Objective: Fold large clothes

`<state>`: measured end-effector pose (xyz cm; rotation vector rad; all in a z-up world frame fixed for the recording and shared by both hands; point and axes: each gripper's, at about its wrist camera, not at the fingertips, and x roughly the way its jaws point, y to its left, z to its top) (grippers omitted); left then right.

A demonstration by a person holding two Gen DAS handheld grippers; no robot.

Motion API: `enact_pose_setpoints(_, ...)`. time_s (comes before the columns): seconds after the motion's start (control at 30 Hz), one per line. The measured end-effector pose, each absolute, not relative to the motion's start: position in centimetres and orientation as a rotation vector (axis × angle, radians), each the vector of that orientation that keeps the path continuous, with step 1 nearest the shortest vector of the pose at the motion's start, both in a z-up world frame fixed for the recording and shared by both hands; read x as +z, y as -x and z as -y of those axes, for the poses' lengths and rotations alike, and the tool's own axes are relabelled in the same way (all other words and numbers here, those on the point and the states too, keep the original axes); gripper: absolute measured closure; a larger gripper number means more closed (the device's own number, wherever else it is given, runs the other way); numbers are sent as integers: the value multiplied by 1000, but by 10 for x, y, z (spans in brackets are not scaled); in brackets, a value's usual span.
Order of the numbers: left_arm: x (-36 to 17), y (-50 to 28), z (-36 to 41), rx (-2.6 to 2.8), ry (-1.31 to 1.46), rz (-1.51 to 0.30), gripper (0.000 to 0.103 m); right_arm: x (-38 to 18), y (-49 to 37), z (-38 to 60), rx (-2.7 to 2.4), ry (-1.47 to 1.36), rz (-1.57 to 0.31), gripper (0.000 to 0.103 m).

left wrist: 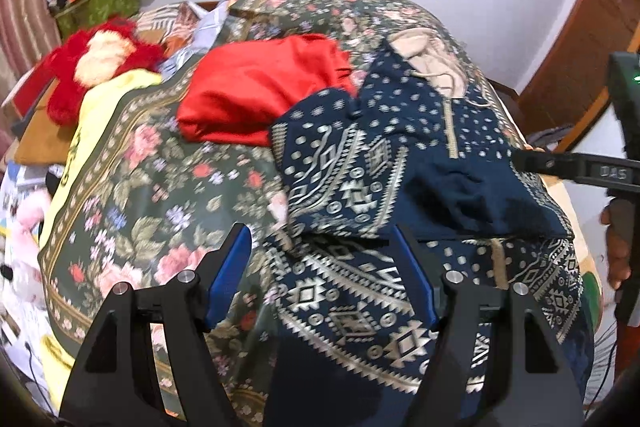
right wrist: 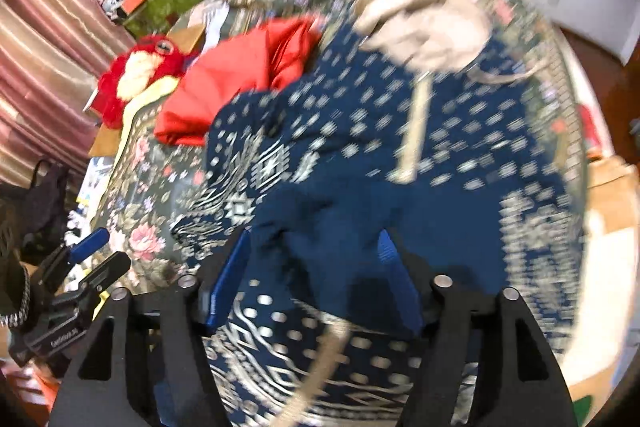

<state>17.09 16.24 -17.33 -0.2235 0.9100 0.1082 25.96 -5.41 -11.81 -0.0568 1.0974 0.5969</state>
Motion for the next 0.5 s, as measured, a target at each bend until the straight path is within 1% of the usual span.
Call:
enact_pose_setpoints(0.07, -168, -180, -151, 85, 197, -904, 32, -108, -258, 73, 572, 67, -1050, 39)
enact_pose_setpoints(0.13, -165, -190, -138, 61, 166, -902, 32, -103, -260, 89, 525, 76, -1012, 36)
enact_pose_setpoints(0.2, -164, -203, -123, 39, 129, -909, 32, -101, -259, 112, 462, 88, -972, 27)
enact_pose_setpoints(0.3, -167, -223, -95, -13, 78, -929, 32, -105, -258, 136, 391, 103, -949, 26)
enact_pose_setpoints(0.5, -186, -257, -33, -130, -74, -991, 32, -145, -263, 177, 276, 88, -1023, 26)
